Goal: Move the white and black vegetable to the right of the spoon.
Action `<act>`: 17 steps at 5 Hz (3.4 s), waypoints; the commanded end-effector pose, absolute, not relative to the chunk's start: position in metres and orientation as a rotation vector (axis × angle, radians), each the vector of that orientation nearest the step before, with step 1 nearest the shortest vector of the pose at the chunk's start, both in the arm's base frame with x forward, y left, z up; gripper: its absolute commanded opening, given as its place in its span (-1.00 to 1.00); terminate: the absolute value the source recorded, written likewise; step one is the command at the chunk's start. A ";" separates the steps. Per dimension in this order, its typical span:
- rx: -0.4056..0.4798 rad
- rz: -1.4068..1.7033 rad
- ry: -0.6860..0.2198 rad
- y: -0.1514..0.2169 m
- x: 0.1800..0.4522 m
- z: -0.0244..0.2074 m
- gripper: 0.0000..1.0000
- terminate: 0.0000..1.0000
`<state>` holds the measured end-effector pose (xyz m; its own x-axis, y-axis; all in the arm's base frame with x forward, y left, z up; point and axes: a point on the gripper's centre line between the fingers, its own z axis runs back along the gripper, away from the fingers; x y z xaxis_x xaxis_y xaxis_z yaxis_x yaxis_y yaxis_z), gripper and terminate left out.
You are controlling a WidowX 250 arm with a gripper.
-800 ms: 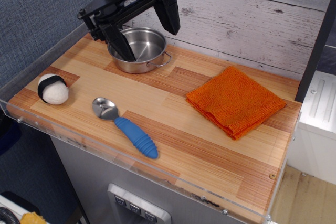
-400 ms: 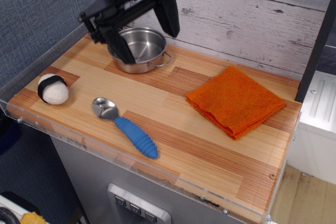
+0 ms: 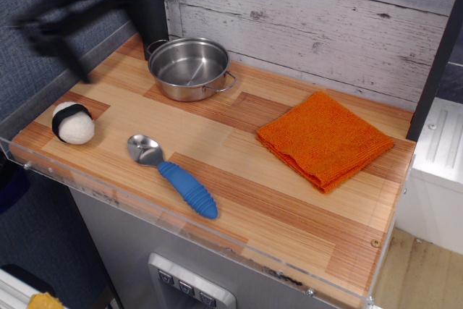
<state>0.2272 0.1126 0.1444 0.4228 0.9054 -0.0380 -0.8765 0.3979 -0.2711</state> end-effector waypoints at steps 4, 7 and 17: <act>-0.036 1.162 -0.352 0.180 0.222 0.117 1.00 -1.00; 0.037 1.149 -0.344 0.205 0.230 0.075 1.00 -1.00; -0.096 1.183 -0.366 0.177 0.232 0.105 -1.00 -1.00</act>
<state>0.2356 0.1733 0.0944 0.3385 0.9196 0.1993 -0.8903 0.3816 -0.2486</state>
